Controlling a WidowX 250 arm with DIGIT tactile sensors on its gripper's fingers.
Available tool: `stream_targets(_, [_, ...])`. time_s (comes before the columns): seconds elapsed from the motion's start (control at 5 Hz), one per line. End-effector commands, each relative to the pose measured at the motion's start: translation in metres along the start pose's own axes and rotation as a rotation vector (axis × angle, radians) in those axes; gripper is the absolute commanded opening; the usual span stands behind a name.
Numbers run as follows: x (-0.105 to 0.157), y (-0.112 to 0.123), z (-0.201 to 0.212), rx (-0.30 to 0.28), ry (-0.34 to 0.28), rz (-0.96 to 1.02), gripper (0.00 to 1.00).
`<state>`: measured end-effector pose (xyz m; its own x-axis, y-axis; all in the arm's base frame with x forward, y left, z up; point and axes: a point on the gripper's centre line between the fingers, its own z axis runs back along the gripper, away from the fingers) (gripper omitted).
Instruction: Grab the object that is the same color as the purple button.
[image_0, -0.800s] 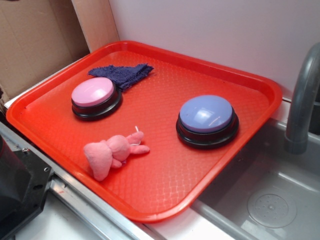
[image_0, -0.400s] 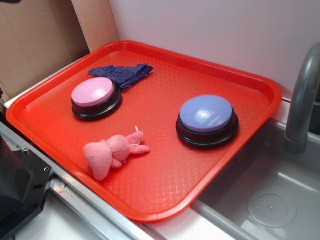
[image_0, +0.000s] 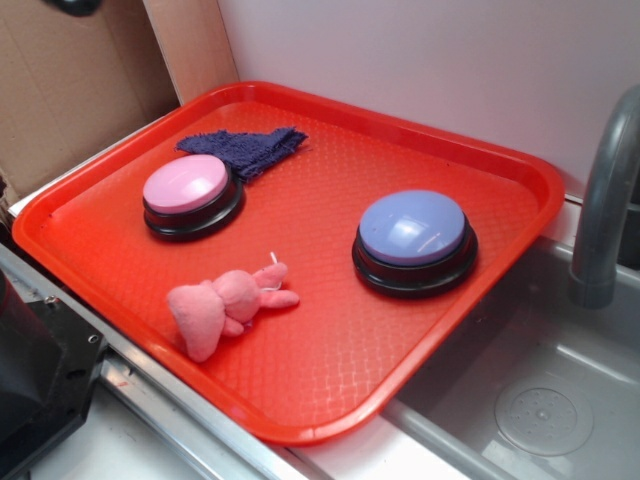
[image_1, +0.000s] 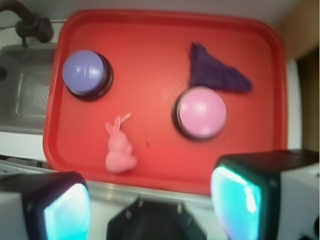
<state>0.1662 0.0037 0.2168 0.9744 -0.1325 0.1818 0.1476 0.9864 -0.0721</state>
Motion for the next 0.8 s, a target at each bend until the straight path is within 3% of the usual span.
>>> stream_targets(0.0, [0.050,0.051,-0.042,0.011,-0.062,-0.182,1.00])
stream_targets(0.2, [0.063,0.070,-0.067,-0.003,-0.062,-0.210,1.00])
stream_targets(0.4, [0.083,0.085,-0.098,0.019,-0.106,-0.270,1.00])
stream_targets(0.6, [0.089,0.090,-0.129,0.060,-0.109,-0.241,1.00])
